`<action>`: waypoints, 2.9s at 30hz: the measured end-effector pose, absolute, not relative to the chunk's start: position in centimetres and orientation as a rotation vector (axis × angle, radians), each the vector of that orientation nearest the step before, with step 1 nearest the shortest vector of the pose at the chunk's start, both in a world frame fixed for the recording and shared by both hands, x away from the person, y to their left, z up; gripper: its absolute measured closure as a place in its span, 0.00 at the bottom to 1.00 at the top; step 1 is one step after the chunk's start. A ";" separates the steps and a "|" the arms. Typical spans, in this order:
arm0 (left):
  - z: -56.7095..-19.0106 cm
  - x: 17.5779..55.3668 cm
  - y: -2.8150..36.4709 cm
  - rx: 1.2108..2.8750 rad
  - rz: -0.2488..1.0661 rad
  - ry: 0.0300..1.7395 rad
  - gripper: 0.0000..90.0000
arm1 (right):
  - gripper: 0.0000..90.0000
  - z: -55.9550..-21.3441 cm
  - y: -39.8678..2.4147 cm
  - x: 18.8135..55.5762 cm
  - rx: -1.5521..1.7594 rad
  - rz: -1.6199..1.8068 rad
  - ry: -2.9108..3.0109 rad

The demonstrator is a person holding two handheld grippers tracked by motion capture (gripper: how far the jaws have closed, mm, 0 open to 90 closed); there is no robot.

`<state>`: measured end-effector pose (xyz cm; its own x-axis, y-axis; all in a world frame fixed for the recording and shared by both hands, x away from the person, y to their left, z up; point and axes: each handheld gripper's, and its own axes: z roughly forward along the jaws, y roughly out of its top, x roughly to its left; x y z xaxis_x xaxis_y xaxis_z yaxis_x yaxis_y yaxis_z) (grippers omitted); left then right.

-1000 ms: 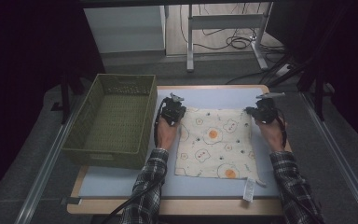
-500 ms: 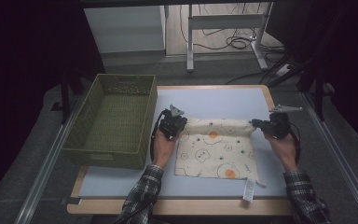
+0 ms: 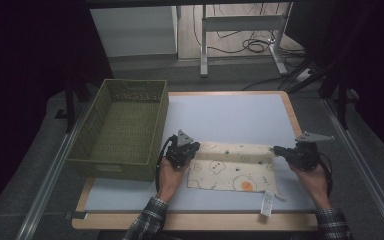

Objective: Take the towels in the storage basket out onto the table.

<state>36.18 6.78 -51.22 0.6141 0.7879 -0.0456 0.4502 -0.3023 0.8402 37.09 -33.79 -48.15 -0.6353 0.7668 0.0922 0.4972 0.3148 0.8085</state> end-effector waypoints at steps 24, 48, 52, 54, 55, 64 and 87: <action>-52.9 30.8 7.8 2.013 0.386 0.952 0.77 | 0.90 -50.3 -33.5 30.6 1.108 1.170 2.395; -52.2 31.1 7.7 2.047 0.333 0.953 0.67 | 0.78 -50.3 -33.2 31.1 1.119 1.179 2.396; -52.5 31.5 7.6 2.053 0.332 0.967 0.69 | 0.75 -50.2 -33.5 31.8 1.133 1.172 2.364; -52.5 31.9 7.6 2.040 0.349 0.976 0.68 | 0.74 -50.2 -33.6 32.3 1.139 1.177 2.345; -52.4 32.2 7.6 2.033 0.357 0.983 0.68 | 0.73 -50.1 -33.6 32.6 1.145 1.174 2.337; -51.6 36.0 6.7 2.007 0.444 1.042 0.66 | 0.72 -49.5 -33.3 35.7 1.169 1.153 2.261; -52.3 37.6 6.9 2.036 0.354 1.097 0.95 | 0.96 -50.5 -31.7 40.7 1.163 1.034 2.324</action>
